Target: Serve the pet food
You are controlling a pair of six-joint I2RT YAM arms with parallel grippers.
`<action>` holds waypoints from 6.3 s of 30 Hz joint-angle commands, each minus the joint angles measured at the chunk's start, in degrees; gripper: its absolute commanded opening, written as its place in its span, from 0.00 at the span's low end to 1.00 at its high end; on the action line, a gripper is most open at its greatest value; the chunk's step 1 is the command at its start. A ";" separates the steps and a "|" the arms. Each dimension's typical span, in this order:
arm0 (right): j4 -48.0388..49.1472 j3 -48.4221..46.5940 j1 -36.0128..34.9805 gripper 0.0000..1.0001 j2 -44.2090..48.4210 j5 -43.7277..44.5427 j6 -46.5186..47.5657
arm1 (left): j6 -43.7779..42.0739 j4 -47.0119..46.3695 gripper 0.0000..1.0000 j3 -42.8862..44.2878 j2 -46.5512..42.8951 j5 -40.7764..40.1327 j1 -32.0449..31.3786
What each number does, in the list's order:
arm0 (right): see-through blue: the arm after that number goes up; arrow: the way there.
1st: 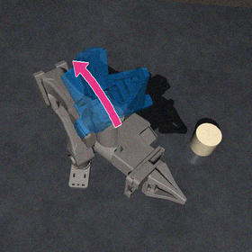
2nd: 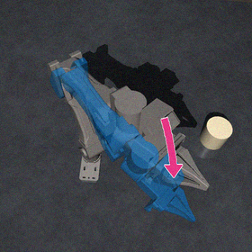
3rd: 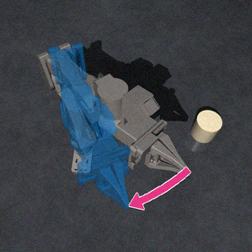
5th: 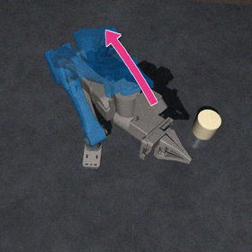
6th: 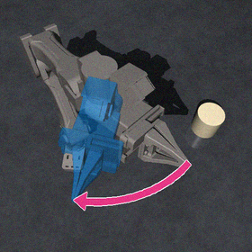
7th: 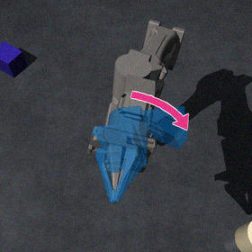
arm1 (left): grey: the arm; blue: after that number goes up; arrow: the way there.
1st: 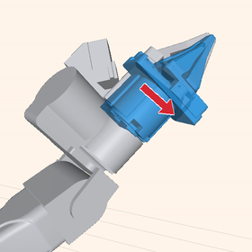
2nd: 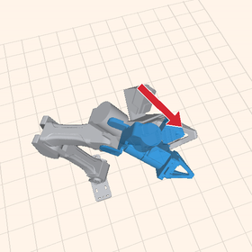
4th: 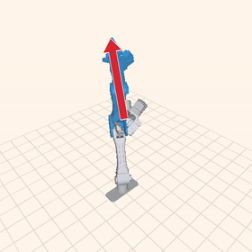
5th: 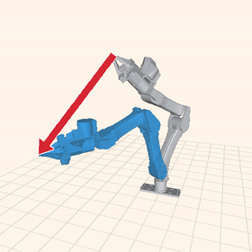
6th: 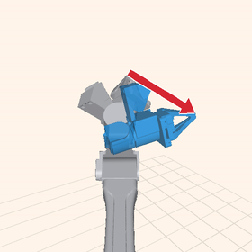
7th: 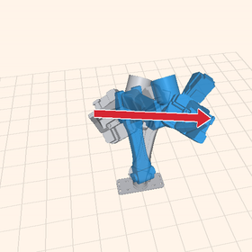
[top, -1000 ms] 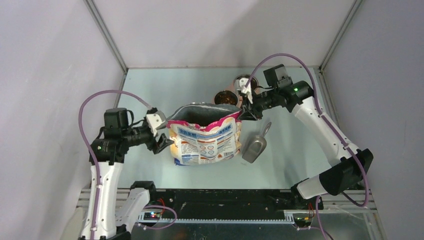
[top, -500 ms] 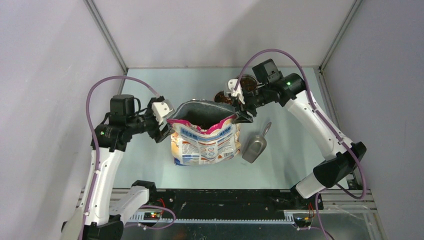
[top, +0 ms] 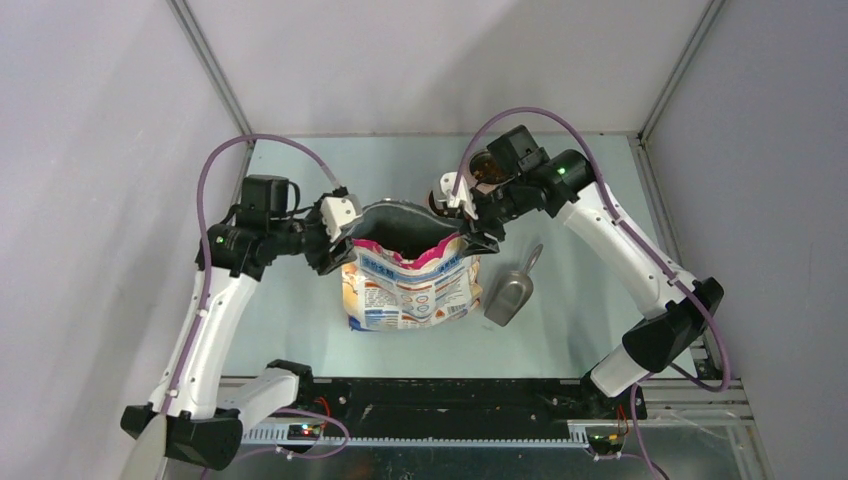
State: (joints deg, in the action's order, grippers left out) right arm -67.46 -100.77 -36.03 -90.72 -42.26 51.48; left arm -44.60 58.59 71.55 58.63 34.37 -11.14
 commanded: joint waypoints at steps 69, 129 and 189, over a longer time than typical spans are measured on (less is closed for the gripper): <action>7.59 -11.96 -6.50 0.00 -7.74 7.97 -12.81 | 2.50 3.19 0.00 5.31 -3.81 0.06 3.23; 9.19 -15.92 -9.21 0.02 -14.46 -0.12 -16.70 | 8.89 -5.63 0.00 6.52 2.72 4.31 -9.08; 1.56 -7.57 9.91 0.00 -1.86 0.49 -8.42 | 11.59 -10.37 0.69 16.36 12.13 -1.49 -19.06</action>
State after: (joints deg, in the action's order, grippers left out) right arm -66.24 -104.84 -26.57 -94.26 -44.18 42.72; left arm -36.71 53.36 83.44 65.41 36.14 -26.20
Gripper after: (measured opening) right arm 0.010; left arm 0.680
